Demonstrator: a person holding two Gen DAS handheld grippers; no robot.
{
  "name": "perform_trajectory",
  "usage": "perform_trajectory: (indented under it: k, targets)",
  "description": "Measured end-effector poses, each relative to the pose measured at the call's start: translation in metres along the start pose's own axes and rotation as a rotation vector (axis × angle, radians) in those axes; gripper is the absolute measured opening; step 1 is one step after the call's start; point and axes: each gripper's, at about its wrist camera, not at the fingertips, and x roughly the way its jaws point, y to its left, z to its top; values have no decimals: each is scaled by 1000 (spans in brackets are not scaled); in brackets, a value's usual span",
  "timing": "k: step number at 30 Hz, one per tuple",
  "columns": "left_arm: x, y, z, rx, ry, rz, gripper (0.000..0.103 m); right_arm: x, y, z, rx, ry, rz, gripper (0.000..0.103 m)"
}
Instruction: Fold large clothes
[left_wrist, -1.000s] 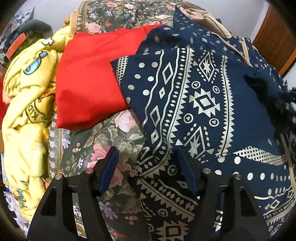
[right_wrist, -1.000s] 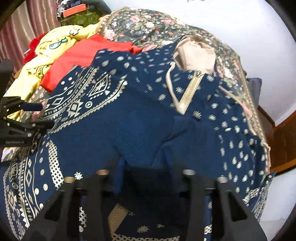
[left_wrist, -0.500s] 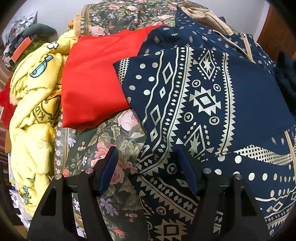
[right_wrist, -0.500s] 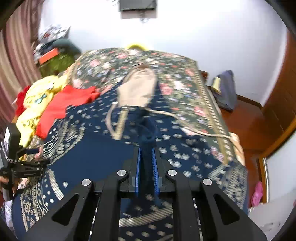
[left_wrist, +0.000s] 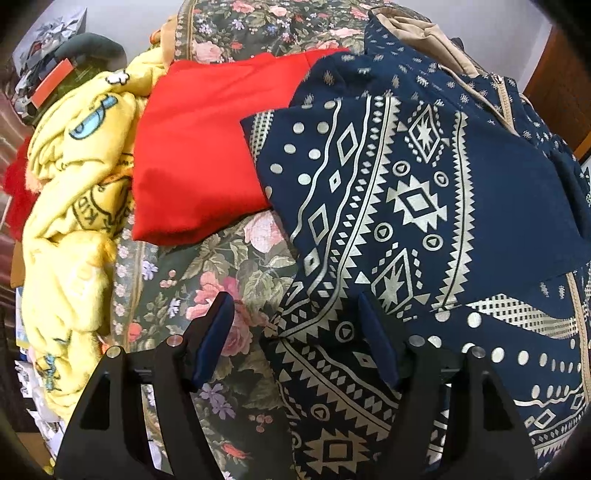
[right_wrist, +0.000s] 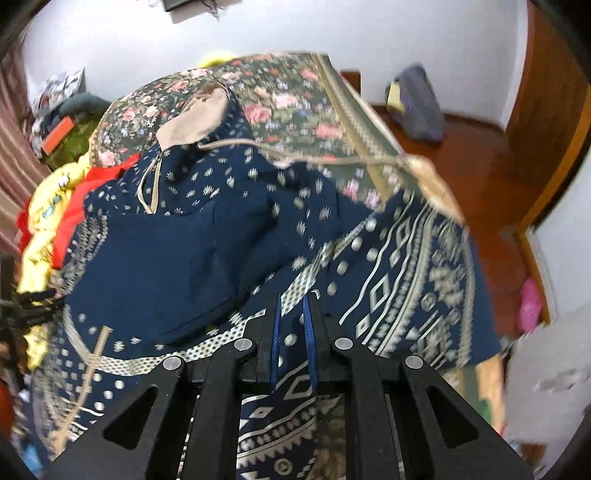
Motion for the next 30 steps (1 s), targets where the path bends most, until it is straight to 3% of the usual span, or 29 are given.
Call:
perform_trajectory:
  k: [2,5,6,11,16,18,19,20,21,30]
  targets:
    - [-11,0,3,-5,-21,-12,68,5,-3,3,43,12,43,17]
    - [-32,-2,11,-23,-68,-50,68,19,-2,11,98,31,99,42]
    - [-40,-4,15,-24,-87,-62,68,26,-1,14,114,33,108,44]
    - [-60,-24,30,16,-146,-109,68,54,1,21,170,63,121,44]
    - [-42,-54,38,66,-117,-140,68,60,2,30,219,29,125,45]
    - [-29,-64,39,79,-90,-138,68,61,11,32,170,21,90,38]
    - [-23,-68,38,84,-75,-140,68,61,15,32,144,19,76,31]
    - [-19,-72,38,86,-65,-140,68,61,20,32,113,22,69,14]
    - [-14,-74,37,86,-58,-139,69,59,22,31,95,20,57,11]
    - [-8,-64,34,22,-52,-194,70,3,6,25,78,-111,56,9]
